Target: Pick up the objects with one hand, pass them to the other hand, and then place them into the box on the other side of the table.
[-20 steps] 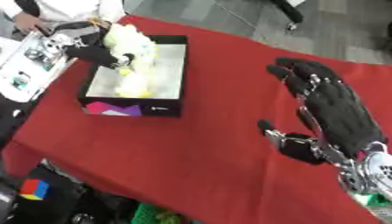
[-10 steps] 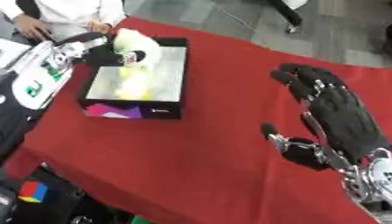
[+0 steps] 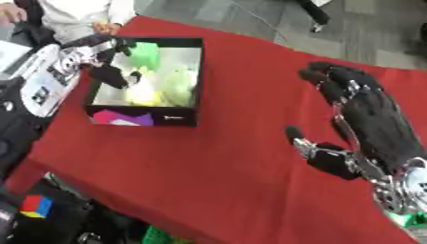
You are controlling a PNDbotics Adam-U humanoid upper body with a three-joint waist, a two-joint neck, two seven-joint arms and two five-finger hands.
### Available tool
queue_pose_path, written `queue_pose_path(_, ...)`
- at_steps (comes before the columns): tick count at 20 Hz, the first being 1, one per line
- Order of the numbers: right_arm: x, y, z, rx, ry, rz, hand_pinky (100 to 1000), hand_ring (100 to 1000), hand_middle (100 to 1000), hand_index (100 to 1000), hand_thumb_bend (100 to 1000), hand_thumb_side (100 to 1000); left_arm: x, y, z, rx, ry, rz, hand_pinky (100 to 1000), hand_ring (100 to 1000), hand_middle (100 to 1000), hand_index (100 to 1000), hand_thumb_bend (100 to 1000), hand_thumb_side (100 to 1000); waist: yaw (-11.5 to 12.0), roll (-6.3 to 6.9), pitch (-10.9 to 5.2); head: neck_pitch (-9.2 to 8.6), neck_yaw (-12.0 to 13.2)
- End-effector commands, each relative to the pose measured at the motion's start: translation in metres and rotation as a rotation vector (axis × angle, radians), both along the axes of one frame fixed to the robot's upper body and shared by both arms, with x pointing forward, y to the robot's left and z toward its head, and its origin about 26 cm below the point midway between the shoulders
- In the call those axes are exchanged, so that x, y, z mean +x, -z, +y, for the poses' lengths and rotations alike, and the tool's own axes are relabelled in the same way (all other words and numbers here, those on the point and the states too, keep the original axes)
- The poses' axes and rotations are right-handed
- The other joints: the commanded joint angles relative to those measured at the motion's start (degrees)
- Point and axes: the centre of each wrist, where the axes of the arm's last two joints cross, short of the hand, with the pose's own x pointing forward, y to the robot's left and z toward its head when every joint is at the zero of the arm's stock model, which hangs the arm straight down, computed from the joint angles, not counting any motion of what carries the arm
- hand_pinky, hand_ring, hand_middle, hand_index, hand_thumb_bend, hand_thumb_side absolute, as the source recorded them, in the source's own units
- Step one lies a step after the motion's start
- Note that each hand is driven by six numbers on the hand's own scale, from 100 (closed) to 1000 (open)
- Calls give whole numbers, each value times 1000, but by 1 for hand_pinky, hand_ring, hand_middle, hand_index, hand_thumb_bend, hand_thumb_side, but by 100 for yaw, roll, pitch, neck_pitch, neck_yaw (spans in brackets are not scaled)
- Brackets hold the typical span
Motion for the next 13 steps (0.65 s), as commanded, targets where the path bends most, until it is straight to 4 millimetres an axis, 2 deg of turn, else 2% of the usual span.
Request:
queue_pose_path(1, -1, -8, -6, 8, 11, -35, 873, 863, 848, 877, 342, 177, -5, -25, 3, -64, -16, -98, 1000, 895, 737, 893, 100, 838, 3, 66, -110, 23, -21)
queue_pose_path(2, -1, -9, -7, 22, 18, -39, 867, 856, 848, 874, 265, 187, -9, -31, 2, -112, -17, -146, 1000, 859, 703, 861, 100, 957, 0, 63, -110, 24, -42)
queue_pose_path(3, 0, -10, -9, 41, 25, -47, 861, 850, 847, 871, 179, 191, -15, -37, 0, -173, -10, -191, 1000, 829, 691, 819, 124, 961, -3, 59, -109, 23, -71)
queue_pose_path(4, 2, -14, -14, 80, 41, -67, 849, 834, 844, 864, 100, 204, -23, -45, -2, -269, 19, -242, 1000, 767, 700, 755, 110, 853, -8, 56, -109, 26, -132)
queue_pose_path(5, 5, -18, -20, 126, 55, -90, 840, 824, 842, 857, 100, 229, -32, -51, -4, -363, 50, -280, 1000, 742, 708, 748, 100, 811, -13, 54, -109, 30, -185)
queue_pose_path(7, 9, -28, -35, 243, 87, -138, 813, 797, 838, 839, 100, 380, -54, -64, -8, -517, 117, -345, 990, 683, 677, 743, 100, 690, -30, 45, -114, 39, -282)
queue_pose_path(9, 14, -38, -53, 380, 111, -186, 795, 778, 835, 824, 100, 473, -78, -73, -13, -644, 198, -402, 980, 686, 675, 764, 100, 655, -53, 32, -116, 25, -350)
queue_pose_path(11, 16, -46, -73, 515, 122, -234, 780, 759, 832, 806, 100, 512, -100, -75, -16, -792, 299, -433, 996, 712, 693, 754, 100, 626, -70, 24, -111, -2, -361)
queue_pose_path(13, 16, -49, -91, 659, 112, -239, 757, 743, 838, 790, 100, 506, -118, -70, -18, -952, 380, -450, 1000, 749, 727, 759, 100, 636, -87, 13, -100, -35, -368)
